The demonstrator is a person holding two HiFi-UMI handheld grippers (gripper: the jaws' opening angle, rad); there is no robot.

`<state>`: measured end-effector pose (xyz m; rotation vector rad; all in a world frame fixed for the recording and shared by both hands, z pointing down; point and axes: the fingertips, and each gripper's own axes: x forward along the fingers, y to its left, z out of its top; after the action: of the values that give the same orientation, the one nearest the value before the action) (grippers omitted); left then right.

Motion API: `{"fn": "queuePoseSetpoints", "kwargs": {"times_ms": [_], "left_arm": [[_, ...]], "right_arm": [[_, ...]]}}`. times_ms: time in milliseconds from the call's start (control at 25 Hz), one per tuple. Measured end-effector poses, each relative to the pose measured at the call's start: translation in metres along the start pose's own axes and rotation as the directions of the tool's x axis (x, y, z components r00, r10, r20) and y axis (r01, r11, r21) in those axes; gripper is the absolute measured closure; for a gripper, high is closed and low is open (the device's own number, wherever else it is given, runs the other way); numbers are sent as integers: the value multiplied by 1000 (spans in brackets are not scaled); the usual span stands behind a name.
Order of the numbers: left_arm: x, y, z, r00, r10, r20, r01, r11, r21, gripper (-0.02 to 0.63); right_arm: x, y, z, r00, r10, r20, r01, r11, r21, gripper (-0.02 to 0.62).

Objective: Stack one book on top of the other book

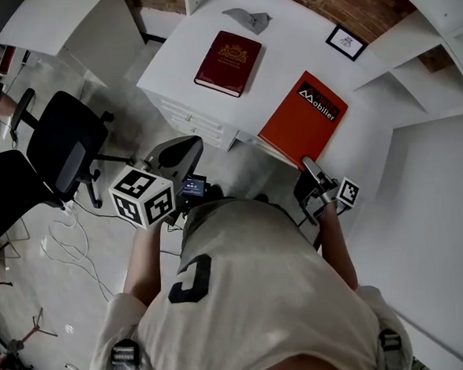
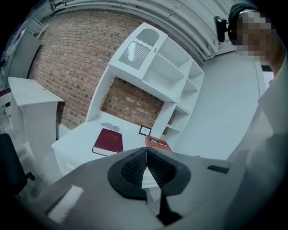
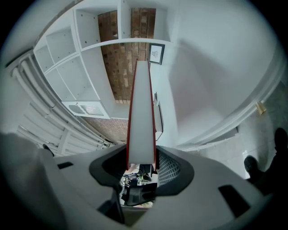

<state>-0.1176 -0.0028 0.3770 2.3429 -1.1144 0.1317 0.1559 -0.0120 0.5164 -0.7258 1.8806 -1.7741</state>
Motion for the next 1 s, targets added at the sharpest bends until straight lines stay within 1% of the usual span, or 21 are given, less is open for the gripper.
{"fn": "queuePoseSetpoints", "kwargs": {"times_ms": [160, 320, 520, 640, 840, 1000], "left_arm": [[-12, 13, -4, 1000, -13, 0, 13, 1000, -8, 601], [-24, 27, -11, 1000, -5, 7, 5, 1000, -30, 601], [-29, 38, -16, 1000, 8, 27, -6, 997, -72, 601], [-30, 42, -14, 999, 21, 24, -19, 996, -89, 601], [-26, 47, -10, 998, 54, 22, -51, 993, -104, 601], [-18, 55, -2, 996, 83, 11, -81, 991, -107, 601]], "right_arm": [[10, 6, -8, 1000, 4, 26, -4, 1000, -7, 434], [18, 13, -18, 1000, 13, 27, -13, 1000, -17, 434], [25, 18, -26, 1000, -3, -12, 3, 999, -35, 434], [36, 21, -28, 999, -3, -43, 2, 1000, -31, 434], [59, 16, -19, 996, 6, -85, -7, 1000, -8, 434], [83, 15, -8, 992, 33, -122, -33, 999, 2, 434]]}}
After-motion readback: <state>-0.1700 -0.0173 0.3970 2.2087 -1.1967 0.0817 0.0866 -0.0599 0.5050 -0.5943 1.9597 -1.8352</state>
